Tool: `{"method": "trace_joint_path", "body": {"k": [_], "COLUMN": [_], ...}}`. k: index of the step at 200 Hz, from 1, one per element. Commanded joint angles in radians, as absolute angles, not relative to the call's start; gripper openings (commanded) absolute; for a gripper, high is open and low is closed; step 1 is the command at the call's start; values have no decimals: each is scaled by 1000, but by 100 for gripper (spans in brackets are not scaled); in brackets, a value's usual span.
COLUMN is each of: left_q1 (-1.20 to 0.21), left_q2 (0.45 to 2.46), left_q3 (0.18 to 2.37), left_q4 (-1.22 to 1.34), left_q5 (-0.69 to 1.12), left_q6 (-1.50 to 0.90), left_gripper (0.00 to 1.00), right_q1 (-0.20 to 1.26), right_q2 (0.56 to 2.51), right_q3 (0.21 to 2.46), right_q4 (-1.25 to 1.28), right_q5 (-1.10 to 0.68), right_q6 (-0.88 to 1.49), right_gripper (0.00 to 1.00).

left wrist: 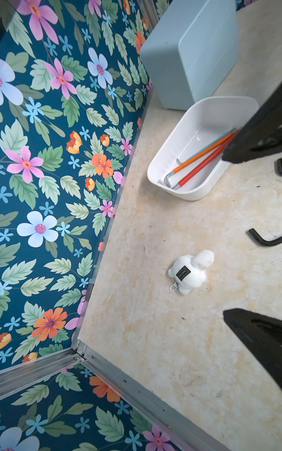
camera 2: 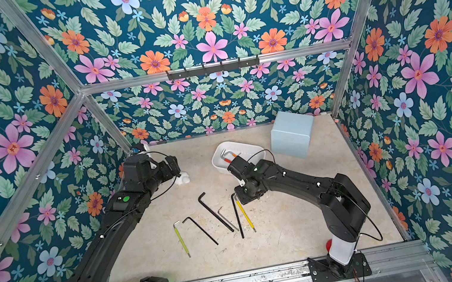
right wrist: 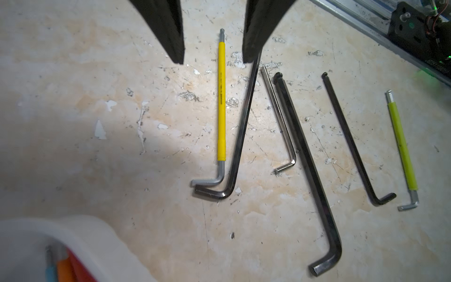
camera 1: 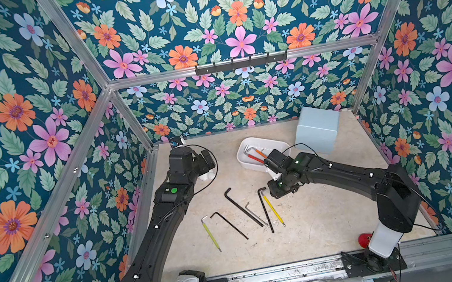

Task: Put the hex key on the desktop into the storage box
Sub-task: Pick up the Allen key from the center of the board.

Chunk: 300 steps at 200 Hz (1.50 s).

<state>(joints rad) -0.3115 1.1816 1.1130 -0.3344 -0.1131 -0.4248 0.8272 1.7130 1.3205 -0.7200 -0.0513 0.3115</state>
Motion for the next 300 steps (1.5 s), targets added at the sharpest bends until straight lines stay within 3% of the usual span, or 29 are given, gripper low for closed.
{"method": "trace_joint_path", "body": {"k": [1,115,195,242,265,300], "left_q1": [-311,-311,-311,-311,-311,-311], "left_q2": [1180,1120,1131,1127,1128,1130], "left_q3": [1111,1060,1085,1091,1094,1100], "left_q4": [-339,-354,-370,-378,-382,-385], "left_q5": [-103,-121,-138,-155,-157,-166], "left_q6": [-454,-479,-456,-436,-429,-417], "left_gripper": [99,99,99,99,100,99], "right_q1": [852,915,930,937,937,937], "right_q2": [1734,1903,1970,1991,1985,1969], "right_q3": [1310,1282,1316,1291,1277,1273], "right_q4": [-663,-654,-711,-718,-716,-710], "right_q5": [-45,33,93,120,123,130], "right_q6": [388,388,402,424,431,423], "right_gripper": [45,43,36,18,0,0]}}
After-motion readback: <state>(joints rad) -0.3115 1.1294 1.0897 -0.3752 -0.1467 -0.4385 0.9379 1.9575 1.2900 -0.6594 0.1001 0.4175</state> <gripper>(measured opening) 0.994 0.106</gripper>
